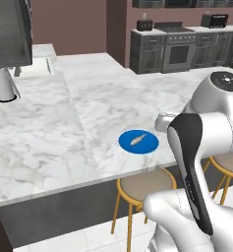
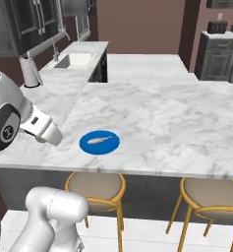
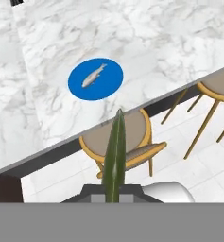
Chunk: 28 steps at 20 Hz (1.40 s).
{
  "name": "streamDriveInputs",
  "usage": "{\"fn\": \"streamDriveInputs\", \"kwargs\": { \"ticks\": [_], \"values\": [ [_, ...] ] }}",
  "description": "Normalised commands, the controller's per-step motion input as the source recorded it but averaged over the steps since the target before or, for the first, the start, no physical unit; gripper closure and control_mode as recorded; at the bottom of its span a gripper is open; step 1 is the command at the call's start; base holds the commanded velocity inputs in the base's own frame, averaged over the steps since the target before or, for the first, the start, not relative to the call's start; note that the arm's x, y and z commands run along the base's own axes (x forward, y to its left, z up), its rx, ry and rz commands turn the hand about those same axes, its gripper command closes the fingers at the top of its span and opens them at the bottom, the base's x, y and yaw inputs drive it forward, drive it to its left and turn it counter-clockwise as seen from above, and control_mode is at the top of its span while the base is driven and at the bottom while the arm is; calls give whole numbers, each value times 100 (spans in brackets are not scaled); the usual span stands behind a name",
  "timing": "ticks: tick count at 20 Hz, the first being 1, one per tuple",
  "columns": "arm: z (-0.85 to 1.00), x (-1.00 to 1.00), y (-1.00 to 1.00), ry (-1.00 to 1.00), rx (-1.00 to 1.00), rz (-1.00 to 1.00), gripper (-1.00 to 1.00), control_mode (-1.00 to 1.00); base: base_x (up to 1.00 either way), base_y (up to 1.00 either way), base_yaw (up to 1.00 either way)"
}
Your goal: Take the lemon wedge from the fridge and place it on the plate with fish on the dining counter.
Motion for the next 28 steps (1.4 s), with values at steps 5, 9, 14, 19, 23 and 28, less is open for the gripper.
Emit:
{"fn": "streamDriveInputs", "kwargs": {
  "ticks": [5, 9, 14, 19, 23, 28],
  "values": [
    [0, 0, 0, 0, 0, 0, 100, 100, 86, 1, -18],
    [-3, 48, 0, 0, 0, -7, 100, -100, 40, 0, -7],
    [-22, 100, 0, 0, 0, -20, 100, -100, 0, 0, 0],
    [-25, 100, 0, 0, 2, -16, 100, -100, 0, 0, 0],
    [-24, 90, -16, 0, 18, -4, 100, -100, 0, 0, 0],
    [-33, 71, -38, 0, 27, 0, 100, -100, 0, 0, 0]
  ]
}}
